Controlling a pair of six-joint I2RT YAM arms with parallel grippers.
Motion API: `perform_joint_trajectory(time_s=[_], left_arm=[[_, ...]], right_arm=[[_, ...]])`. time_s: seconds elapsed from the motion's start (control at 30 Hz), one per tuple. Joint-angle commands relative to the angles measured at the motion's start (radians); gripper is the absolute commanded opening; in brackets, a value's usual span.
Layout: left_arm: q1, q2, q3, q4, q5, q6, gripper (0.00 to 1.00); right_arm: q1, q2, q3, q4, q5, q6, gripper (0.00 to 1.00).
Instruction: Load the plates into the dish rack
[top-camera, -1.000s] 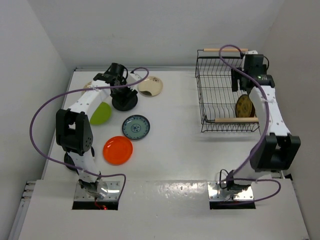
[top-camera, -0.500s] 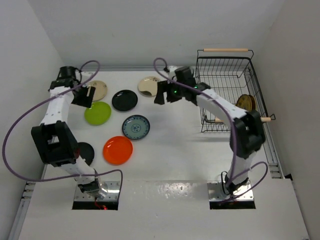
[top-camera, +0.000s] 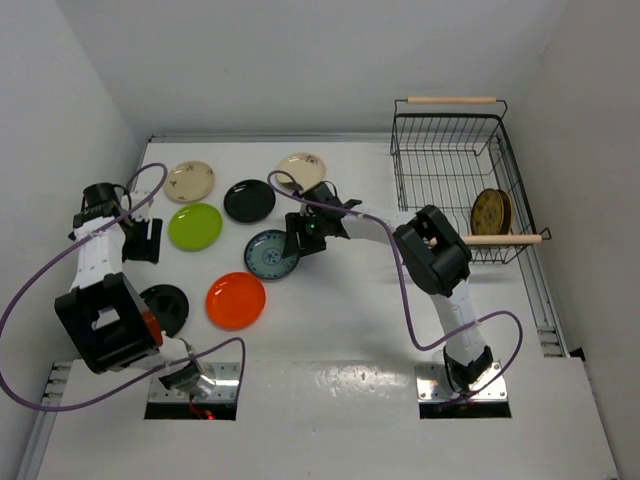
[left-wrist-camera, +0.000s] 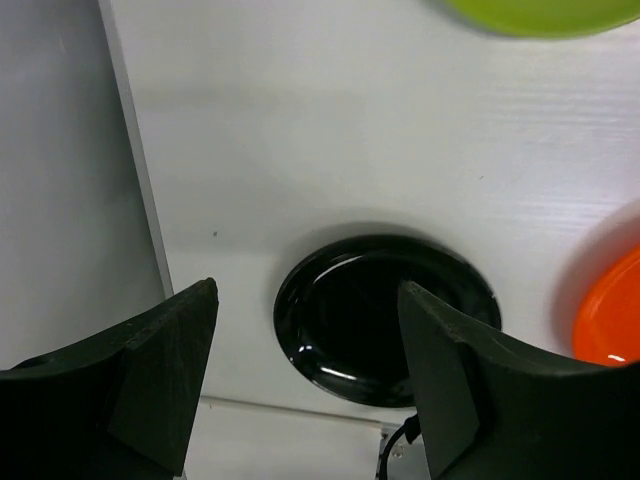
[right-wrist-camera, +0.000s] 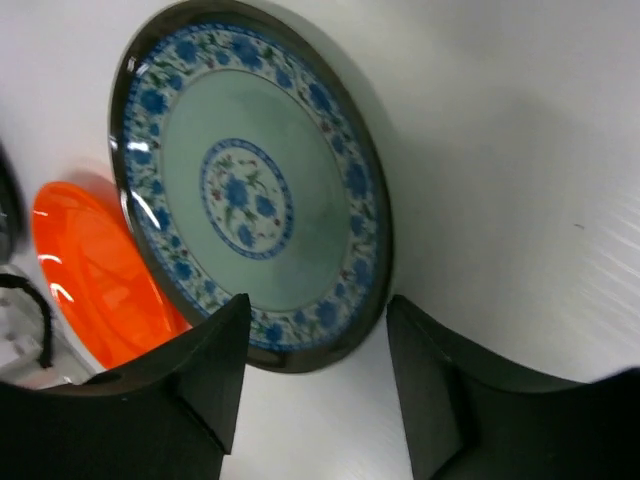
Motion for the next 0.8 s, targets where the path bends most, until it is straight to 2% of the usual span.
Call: perform_joint_trajectory(time_s=[0.0,0.07,0.1,0.2,0.37,0.47,0.57,0.67,0.7,0.73,0.77], left_arm=[[0.068,-0.027,-0.033,0.019,0.003,0.056,0.77],[0.077,-0.027,-0.033,0.019,0.014,0.065,0.77],[0.090,-0.027,-0.033,0.019,0.023,0.065,0.77],[0.099,-0.036,-0.021,0.019,0.034,0.077,0.77],[0.099,-0.023,0.016,0.019,0.066,0.077,0.77],[0.090,0.000,0.055,0.019,0.093,0.077,0.77],[0.079,0.045,0.090,0.019,0.113,0.054,0.76],[0.053,0.069,0.127,0.019,0.123,0.044,0.76],[0.036,0.083,0.136,0.019,0.123,0.034,0.74],[0.027,0.083,0.136,0.019,0.123,0.034,0.74],[0.027,0.094,0.147,0.019,0.123,0.034,0.74]], right_arm=[[0.002,0.050,-0.010,0.066,0.004,0.073,0.52],[0.000,0.058,-0.026,0.097,-0.012,0.111,0.40],[-0.006,0.048,-0.030,0.103,-0.015,0.125,0.23],[-0.020,0.015,-0.060,0.125,-0.003,0.126,0.02],[-0.067,-0.190,-0.117,0.142,0.013,0.036,0.00],[-0.083,-0.358,-0.109,0.070,0.052,-0.074,0.00],[-0.122,-0.532,-0.087,-0.005,0.143,-0.182,0.00],[-0.169,-0.646,-0.011,-0.154,0.267,-0.292,0.00],[-0.239,-0.676,0.008,-0.191,0.292,-0.338,0.00],[-0.261,-0.690,0.062,-0.296,0.357,-0.364,0.00],[-0.300,-0.718,0.078,-0.324,0.476,-0.431,0.00]])
